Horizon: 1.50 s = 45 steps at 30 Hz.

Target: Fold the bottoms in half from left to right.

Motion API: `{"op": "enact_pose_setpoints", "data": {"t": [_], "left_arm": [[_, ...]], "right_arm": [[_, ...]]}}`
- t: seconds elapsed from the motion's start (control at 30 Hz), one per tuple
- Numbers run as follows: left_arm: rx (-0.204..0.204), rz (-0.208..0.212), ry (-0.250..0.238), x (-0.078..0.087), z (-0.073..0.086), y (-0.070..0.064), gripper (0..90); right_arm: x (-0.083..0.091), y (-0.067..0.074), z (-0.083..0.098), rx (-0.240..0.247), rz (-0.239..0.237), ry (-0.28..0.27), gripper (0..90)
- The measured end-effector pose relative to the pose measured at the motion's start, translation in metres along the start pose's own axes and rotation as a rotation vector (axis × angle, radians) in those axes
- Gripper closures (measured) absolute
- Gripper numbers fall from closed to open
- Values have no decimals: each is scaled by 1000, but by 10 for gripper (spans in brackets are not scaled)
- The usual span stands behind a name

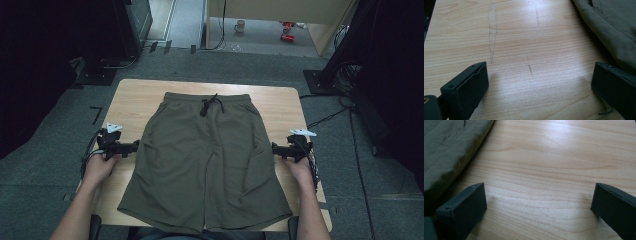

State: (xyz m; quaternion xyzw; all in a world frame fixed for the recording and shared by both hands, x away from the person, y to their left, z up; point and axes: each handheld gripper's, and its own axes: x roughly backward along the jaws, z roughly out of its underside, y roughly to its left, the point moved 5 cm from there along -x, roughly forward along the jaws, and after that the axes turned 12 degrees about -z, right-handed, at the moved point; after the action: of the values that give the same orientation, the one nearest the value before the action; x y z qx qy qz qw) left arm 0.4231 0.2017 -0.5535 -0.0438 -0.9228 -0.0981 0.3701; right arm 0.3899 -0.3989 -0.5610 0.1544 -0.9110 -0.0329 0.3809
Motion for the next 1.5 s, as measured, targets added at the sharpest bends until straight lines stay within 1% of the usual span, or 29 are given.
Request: {"op": "enact_pose_setpoints", "data": {"t": [0.1, 0.13, 0.27, 0.3, 0.37, 0.4, 0.47, 0.5, 0.53, 0.57, 0.63, 0.67, 0.73, 0.77, 0.8, 0.83, 0.93, 1.0, 1.1, 1.17, 1.2, 1.23, 1.27, 1.3, 1.33, 1.37, 1.4, 1.5], "left_arm": [[-2, 3, -1, 0, 0, 0, 10], [-17, 16, -3, 0, 0, 1, 10], [-23, 19, 1, 1, 0, 3, 18], [-22, 18, 5, 2, -1, 4, 46], [-18, 11, 5, 3, -3, 5, 132], [-21, 11, 10, 3, -4, 5, 153], [-40, 24, 15, 3, -4, 7, 152], [-49, 28, 17, 3, -4, 7, 152], [-57, 33, 18, 4, -4, 8, 157], [-68, 44, 11, 5, -5, 9, 157], [-69, 47, 7, 6, -6, 9, 162], [-70, 52, 7, 7, -6, 10, 162], [-64, 69, 2, 10, -7, 10, 162], [-70, 74, 2, 12, -7, 11, 162], [-83, 88, -12, 16, -9, 13, 162], [-83, 88, -12, 16, -9, 13, 162], [-77, 111, -31, 20, -11, 14, 163], [-89, 134, -43, 24, -12, 13, 162], [-106, 142, -60, 30, -14, 13, 163], [-116, 160, -70, 34, -15, 11, 167], [-130, 185, -73, 38, -15, 10, 167], [-130, 185, -73, 38, -15, 10, 167], [-139, 199, -76, 41, -15, 8, 167], [-142, 203, -78, 42, -15, 8, 167], [-150, 211, -80, 46, -15, 6, 187], [-150, 211, -80, 46, -15, 6, 220], [-153, 212, -83, 48, -15, 4, 220], [-165, 239, -85, 54, -13, 0, 227]], "right_arm": [[-1, 0, -1, 7, -8, 1, 0], [-1, -1, -1, 10, -10, 2, 0], [-1, -1, -1, 13, -13, 5, 0], [-1, -1, -1, 14, -14, 8, 0], [0, -1, -2, 12, -16, 17, 11], [0, -1, -2, 14, -18, 20, 39], [2, 0, -4, 18, -31, 19, 138], [4, 0, -5, 13, -44, 20, 148], [5, 0, -6, -6, -56, 25, 152], [5, 0, -6, -11, -56, 29, 170], [6, 0, -7, -8, -57, 32, 186], [6, 0, -9, -16, -55, 36, 203], [7, 1, -10, -18, -52, 41, 213], [7, 1, -10, -18, -52, 41, 213], [9, 3, -12, -11, -47, 39, 216], [9, 3, -12, -11, -47, 39, 216], [10, 6, -15, -2, -49, 29, 218], [11, 8, -16, 2, -55, 25, 218], [13, 10, -18, 2, -63, 20, 218], [14, 14, -20, 8, -80, 9, 221], [15, 15, -21, 10, -83, 6, 225], [15, 15, -21, 10, -83, 6, 225], [15, 17, -22, 12, -85, 3, 228], [16, 19, -23, 17, -89, -3, 228], [16, 22, -26, 23, -95, -11, 228], [16, 22, -26, 23, -95, -11, 228], [17, 23, -27, 24, -96, -13, 228], [18, 28, -31, 33, -107, -30, 228]]}}
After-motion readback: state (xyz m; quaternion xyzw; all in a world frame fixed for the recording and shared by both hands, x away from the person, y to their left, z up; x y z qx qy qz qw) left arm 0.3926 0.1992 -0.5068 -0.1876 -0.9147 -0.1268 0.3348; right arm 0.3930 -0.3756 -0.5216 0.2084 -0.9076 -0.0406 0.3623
